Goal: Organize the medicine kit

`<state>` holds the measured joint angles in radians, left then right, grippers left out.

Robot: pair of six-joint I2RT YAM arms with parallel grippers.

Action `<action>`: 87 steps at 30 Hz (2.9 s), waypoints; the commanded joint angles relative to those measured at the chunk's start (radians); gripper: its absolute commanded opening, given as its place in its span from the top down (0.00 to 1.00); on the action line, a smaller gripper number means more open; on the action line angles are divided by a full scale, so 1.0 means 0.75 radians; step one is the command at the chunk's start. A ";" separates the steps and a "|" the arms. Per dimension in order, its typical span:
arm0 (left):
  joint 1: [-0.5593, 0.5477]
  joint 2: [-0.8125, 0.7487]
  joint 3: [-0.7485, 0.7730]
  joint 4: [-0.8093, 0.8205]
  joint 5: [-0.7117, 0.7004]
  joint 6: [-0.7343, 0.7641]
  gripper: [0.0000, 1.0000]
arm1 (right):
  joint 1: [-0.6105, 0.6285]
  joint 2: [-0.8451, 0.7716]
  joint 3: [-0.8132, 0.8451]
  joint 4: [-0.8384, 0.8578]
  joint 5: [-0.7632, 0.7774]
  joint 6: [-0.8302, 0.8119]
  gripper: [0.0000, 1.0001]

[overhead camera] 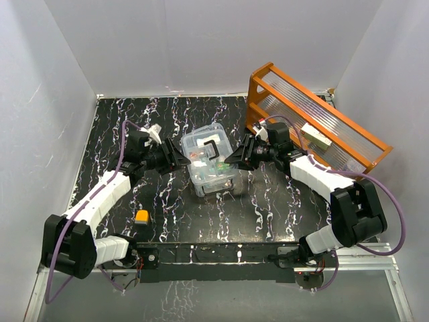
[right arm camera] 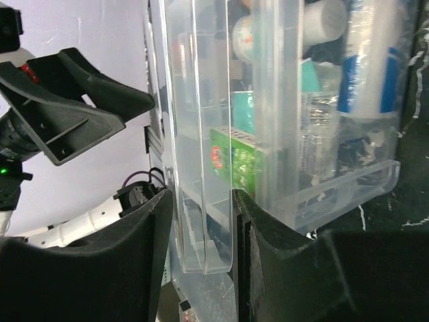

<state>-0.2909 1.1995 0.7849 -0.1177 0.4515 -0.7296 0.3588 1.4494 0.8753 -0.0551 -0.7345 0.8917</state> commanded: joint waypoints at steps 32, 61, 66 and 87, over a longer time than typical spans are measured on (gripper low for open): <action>0.000 0.145 0.148 0.029 0.192 0.061 0.51 | 0.008 -0.156 0.183 -0.283 0.468 -0.534 0.28; 0.001 0.163 0.235 -0.036 -0.050 0.108 0.59 | 0.130 -0.070 0.176 -0.282 0.627 -0.452 0.55; 0.001 0.205 0.235 -0.001 -0.133 0.079 0.54 | 0.133 -0.049 0.197 -0.252 0.597 -0.442 0.49; 0.001 0.434 0.424 -0.131 -0.317 0.204 0.55 | 0.150 0.064 0.340 -0.406 0.825 -0.446 0.54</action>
<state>-0.2909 1.5028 1.0153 -0.1070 0.2874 -0.6937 0.4702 1.4960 1.0634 -0.3164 -0.1749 0.5739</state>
